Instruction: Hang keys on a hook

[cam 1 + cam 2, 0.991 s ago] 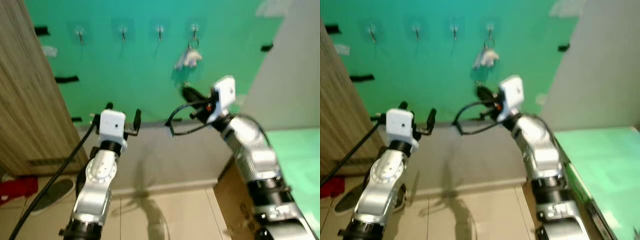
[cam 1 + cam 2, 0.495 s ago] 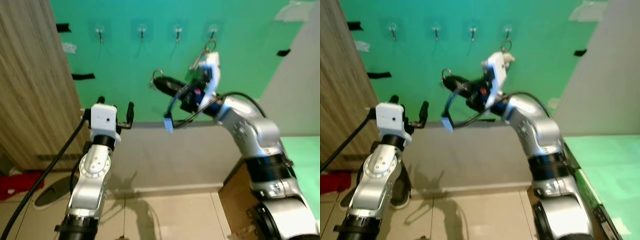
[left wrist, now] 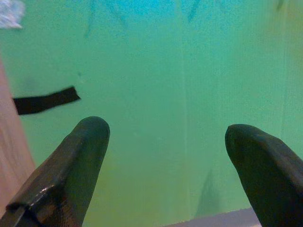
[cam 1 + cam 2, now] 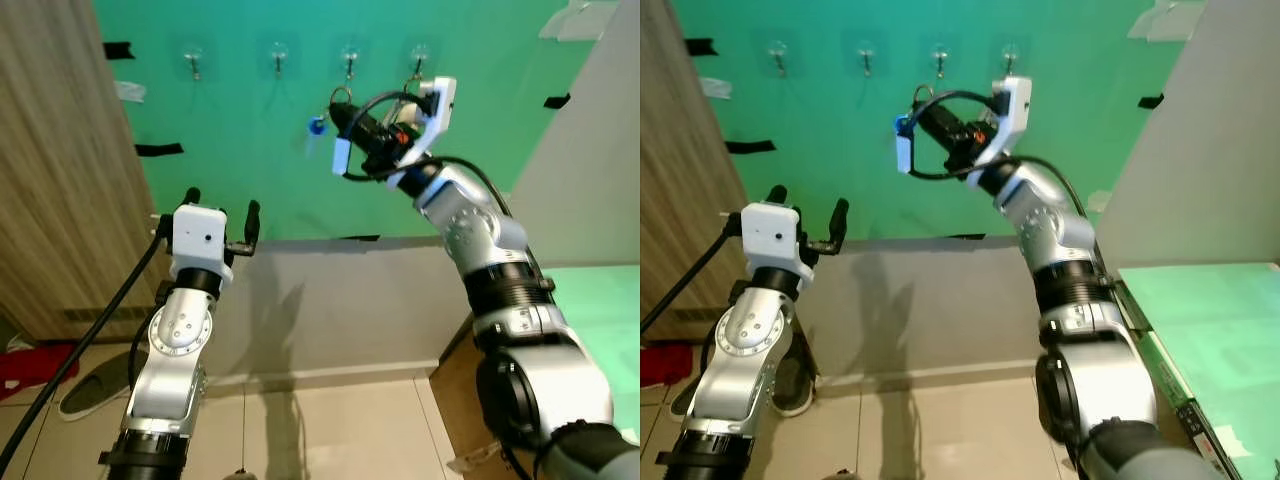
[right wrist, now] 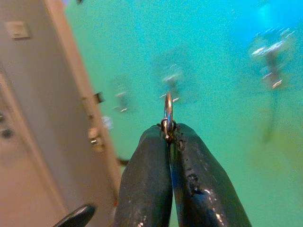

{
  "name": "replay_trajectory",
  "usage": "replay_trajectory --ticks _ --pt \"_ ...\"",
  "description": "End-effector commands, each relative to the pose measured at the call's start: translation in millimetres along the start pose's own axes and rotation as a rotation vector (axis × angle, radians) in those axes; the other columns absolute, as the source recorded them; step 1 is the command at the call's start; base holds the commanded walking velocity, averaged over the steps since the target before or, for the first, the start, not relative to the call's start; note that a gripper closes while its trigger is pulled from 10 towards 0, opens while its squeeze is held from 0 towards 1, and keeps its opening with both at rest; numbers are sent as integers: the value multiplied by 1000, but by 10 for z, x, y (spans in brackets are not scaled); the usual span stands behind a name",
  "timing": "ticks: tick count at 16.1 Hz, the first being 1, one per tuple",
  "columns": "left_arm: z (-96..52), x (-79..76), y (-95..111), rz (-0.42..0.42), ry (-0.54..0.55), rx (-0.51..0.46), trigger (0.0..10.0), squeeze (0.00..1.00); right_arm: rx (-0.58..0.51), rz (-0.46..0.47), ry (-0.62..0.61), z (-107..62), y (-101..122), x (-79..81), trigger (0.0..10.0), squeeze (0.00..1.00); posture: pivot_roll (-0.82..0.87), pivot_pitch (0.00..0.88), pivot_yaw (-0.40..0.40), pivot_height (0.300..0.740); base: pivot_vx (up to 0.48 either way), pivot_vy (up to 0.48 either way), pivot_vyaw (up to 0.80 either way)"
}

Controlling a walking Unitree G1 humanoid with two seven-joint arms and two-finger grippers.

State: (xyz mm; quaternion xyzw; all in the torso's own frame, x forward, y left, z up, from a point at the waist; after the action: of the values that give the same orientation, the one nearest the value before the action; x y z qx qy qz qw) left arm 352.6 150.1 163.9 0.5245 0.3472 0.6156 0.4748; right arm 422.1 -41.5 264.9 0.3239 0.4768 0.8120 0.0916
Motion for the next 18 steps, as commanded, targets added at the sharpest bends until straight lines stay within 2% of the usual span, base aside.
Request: replay_trajectory --ticks 1,3,4,5,8,9,10,11,13,14,15,16,18 --pt "-6 -54 40 2 -16 -10 10000 0 -21 -48 -34 3 102 -70 0 0 136 0 -73 740 0 0 0" --pt "-27 -69 39 8 -18 -8 10000 0 13 -210 -57 -22 94 -67 0 0 148 0 -83 740 0 0 0" --pt "-69 -85 10 29 -26 8 10000 0 39 -375 -103 -161 -2 -62 0 0 145 0 -88 740 0 0 0" --pt "-127 -93 -16 36 -35 19 10000 0 74 -505 -132 -370 -165 -40 0 0 135 0 -87 740 0 0 0" --pt "-221 -55 -87 36 -40 57 10000 0 23 -770 -276 -903 -376 39 0 0 92 0 -66 740 0 0 0" --pt "-218 -44 -46 33 -36 49 10000 0 3 -871 -315 -1071 -442 97 0 0 80 0 -59 740 0 0 0" --pt "-199 -31 46 17 -27 28 10000 0 -44 -968 -364 -1207 -415 184 0 0 75 0 -54 740 0 0 0" --pt "-193 34 228 37 5 -37 10000 0 -112 -1044 -398 -1338 -317 316 0 0 69 0 -52 740 0 0 0" --pt "-215 125 488 85 45 -136 10000 0 -165 -1091 -461 -1487 -201 398 0 0 60 0 -49 740 0 0 0" --pt "-242 227 698 116 87 -221 10000 0 -186 -1086 -520 -1563 -115 363 0 0 55 0 -47 740 0 0 0" --pt "-239 261 795 109 103 -266 10000 0 -204 -1087 -525 -1522 -95 365 0 0 56 0 -49 740 0 0 0" --pt "-227 264 814 90 110 -269 10000 0 -231 -1091 -522 -1464 -97 399 0 0 57 0 -49 740 431 0 0" --pt "-206 349 861 82 169 -274 10000 0 -339 -1052 -529 -1286 109 458 0 0 57 0 -42 740 458 0 0"
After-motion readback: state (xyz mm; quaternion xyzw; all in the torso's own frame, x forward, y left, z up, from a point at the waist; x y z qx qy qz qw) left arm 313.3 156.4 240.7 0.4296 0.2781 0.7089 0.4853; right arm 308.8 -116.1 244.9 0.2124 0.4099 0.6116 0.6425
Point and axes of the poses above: a point about 5 cm out from each wrist's last joint towards the gripper, its own z axis pointing out of the wrist towards the gripper, its own y axis along the axis of the wrist's last joint, x = y × z, the point moved 6 cm from there along z, pointing out of the wrist towards the gripper, and after that the axes turned 8 degrees about z, right-handed, at the moved point
